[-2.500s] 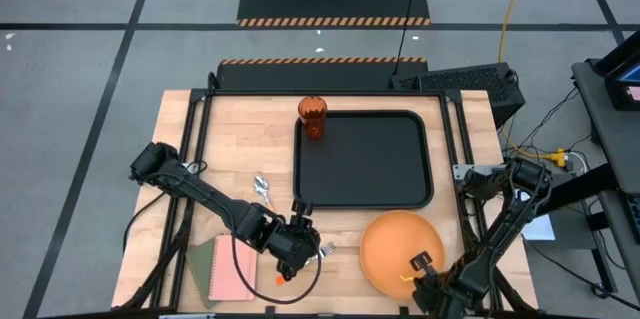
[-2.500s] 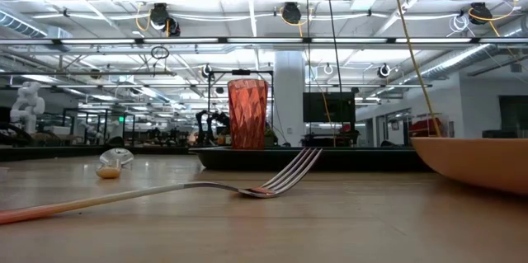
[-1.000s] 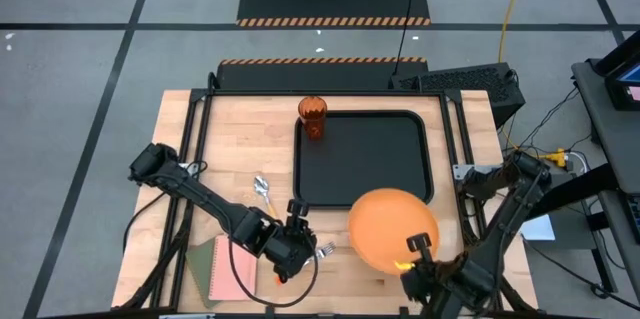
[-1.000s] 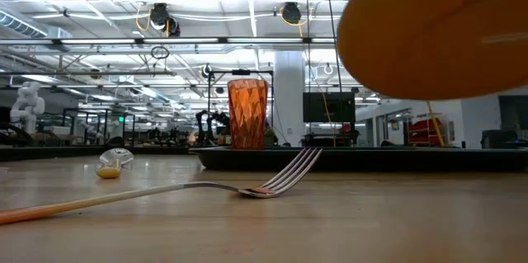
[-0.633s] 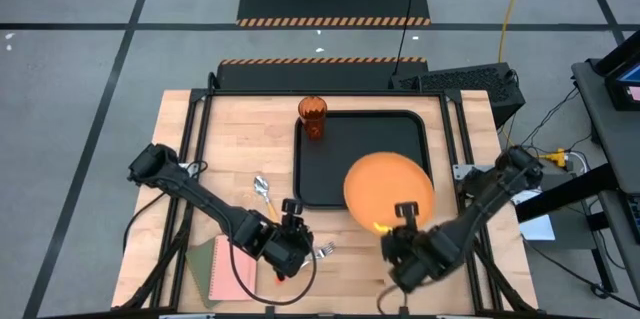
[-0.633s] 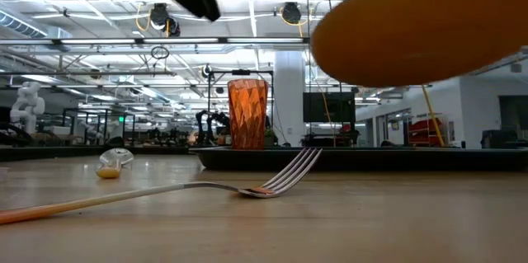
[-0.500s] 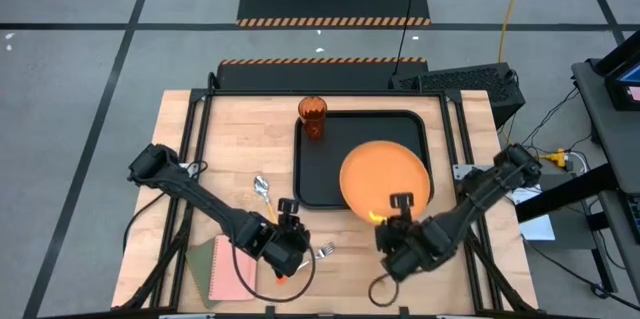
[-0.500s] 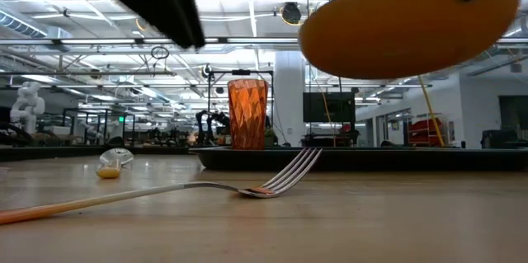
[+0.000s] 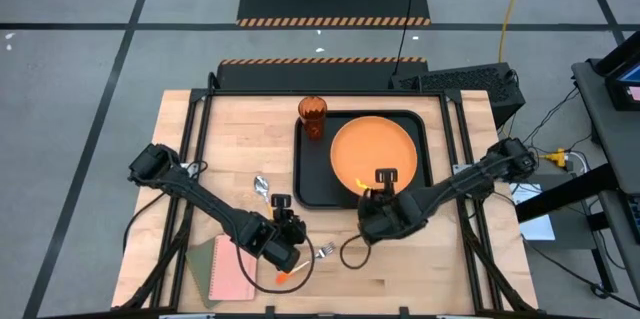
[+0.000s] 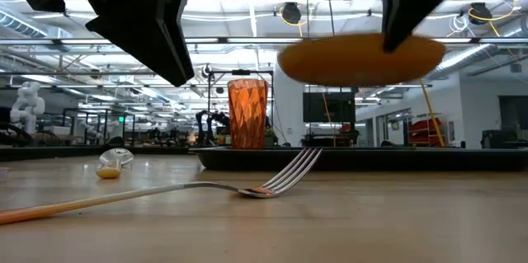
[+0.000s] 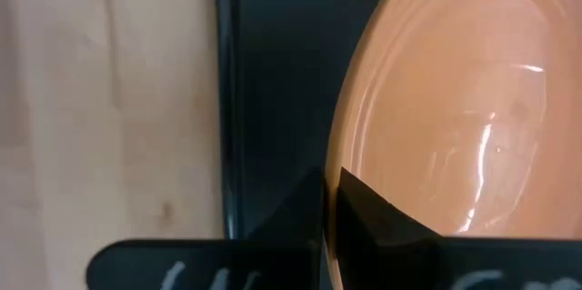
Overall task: Pick and place plate/cup/fork/spoon on tray
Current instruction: Put the orange plate on the right side of the black serving tray
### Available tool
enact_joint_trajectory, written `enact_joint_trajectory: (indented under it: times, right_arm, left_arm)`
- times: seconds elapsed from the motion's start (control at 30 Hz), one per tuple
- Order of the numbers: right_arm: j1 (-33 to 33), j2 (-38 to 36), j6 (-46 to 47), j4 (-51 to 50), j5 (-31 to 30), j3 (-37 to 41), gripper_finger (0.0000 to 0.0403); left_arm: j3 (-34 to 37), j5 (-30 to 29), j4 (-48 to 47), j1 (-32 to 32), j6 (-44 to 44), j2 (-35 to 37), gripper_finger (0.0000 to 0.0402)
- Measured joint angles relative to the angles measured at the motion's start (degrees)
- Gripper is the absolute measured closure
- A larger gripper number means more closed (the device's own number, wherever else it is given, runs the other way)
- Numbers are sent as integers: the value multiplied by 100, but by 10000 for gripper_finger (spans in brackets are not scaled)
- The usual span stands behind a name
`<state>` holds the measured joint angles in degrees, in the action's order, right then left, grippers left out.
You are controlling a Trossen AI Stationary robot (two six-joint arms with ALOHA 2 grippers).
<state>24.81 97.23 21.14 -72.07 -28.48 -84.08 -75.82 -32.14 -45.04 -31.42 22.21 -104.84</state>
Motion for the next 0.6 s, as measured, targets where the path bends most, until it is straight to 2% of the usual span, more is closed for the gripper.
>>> enact_joint_trajectory:
  times: [0.3,0.6]
  right_arm:
    - [-424,4,-353,961,180,984,403]
    - [-626,4,-430,1565,486,1601,403]
  left_arm:
    - [14,-7,544,95,-410,0,256]
    - [14,-3,590,149,-408,0,257]
